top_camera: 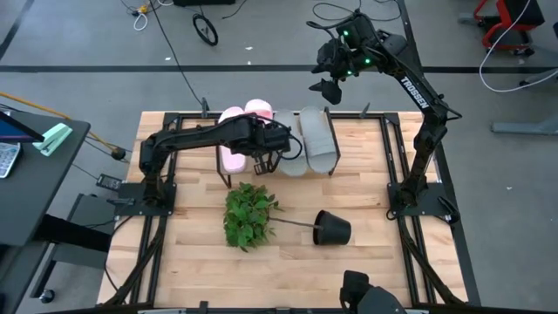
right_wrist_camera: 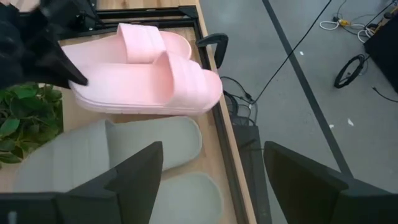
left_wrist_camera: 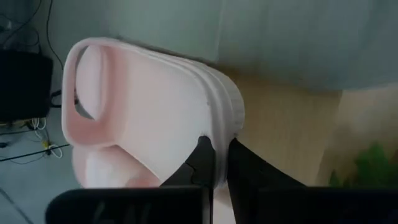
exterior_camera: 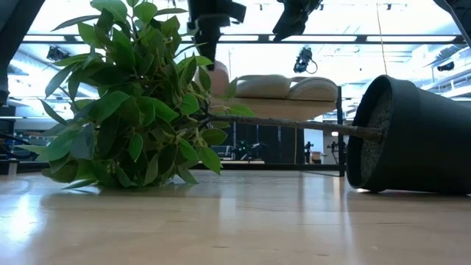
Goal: Pick and place slides into the shelf
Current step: Put the pink slide on the shelf
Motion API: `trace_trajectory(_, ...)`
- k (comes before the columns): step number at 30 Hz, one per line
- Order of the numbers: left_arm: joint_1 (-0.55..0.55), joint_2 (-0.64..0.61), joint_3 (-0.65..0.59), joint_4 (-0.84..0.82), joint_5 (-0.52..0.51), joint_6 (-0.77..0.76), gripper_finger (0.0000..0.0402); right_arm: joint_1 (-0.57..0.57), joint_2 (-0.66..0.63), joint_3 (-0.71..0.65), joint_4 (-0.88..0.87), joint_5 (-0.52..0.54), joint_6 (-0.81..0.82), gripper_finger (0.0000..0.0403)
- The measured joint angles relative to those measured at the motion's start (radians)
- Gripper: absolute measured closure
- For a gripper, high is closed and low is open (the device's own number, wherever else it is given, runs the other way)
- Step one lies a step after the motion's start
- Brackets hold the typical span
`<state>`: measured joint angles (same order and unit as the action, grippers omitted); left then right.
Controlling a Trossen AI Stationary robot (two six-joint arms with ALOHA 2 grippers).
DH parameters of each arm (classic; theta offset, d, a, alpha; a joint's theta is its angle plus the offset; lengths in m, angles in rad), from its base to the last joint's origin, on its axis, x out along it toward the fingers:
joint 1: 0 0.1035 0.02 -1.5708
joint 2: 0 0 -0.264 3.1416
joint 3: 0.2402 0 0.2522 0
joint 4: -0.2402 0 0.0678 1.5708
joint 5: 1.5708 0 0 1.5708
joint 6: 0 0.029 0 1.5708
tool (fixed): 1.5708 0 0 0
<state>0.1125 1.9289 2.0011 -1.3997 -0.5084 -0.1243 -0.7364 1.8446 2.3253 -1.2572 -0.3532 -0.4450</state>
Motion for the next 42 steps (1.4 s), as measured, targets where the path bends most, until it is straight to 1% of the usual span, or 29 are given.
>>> trace_trajectory(2,-0.005,-0.001,0.023,-0.035,0.007,-0.007,0.0377,0.0,0.0,0.0,0.0,0.0,0.0,0.0118)
trace_trajectory(5,-0.019,-0.001,0.022,-0.051,0.006,-0.016,0.0377,0.0,0.0,0.0,0.0,0.0,0.0,0.0118)
trace_trajectory(7,-0.025,-0.001,0.017,-0.054,0.033,-0.022,0.0377,0.0,0.0,0.0,0.0,0.0,0.0,0.0118)
trace_trajectory(9,-0.032,-0.002,-0.002,-0.033,0.056,-0.023,0.0377,0.0,0.0,0.0,0.0,0.0,0.0,0.0118)
trace_trajectory(15,-0.033,-0.002,-0.071,-0.019,0.078,-0.04,0.0369,0.0,0.0,0.0,0.0,0.0,0.005,0.0118)
trace_trajectory(21,-0.03,-0.001,-0.136,0.012,0.102,-0.037,0.0377,0.0,0.0,0.0,0.0,0.0,0.006,0.0118)
trace_trajectory(23,-0.03,-0.002,-0.141,0.022,0.104,-0.037,0.0363,0.0,0.0,0.0,0.0,0.0,0.006,0.0118)
trace_trajectory(30,-0.031,-0.002,-0.142,0.037,0.115,-0.04,0.0277,0.0,0.0,0.0,-0.002,0.0,0.006,0.0118)
trace_trajectory(34,-0.032,-0.002,-0.142,0.038,0.125,-0.042,0.0253,0.0,0.0,0.0,-0.002,0.0,0.006,0.0118)
trace_trajectory(38,-0.032,-0.002,-0.142,0.038,0.127,-0.042,0.0257,0.0,0.0,0.0,-0.002,0.0,0.006,0.0118)
trace_trajectory(42,-0.032,-0.002,-0.142,0.038,0.129,-0.039,0.0282,0.0,0.0,0.0,-0.002,0.0,0.006,0.0118)
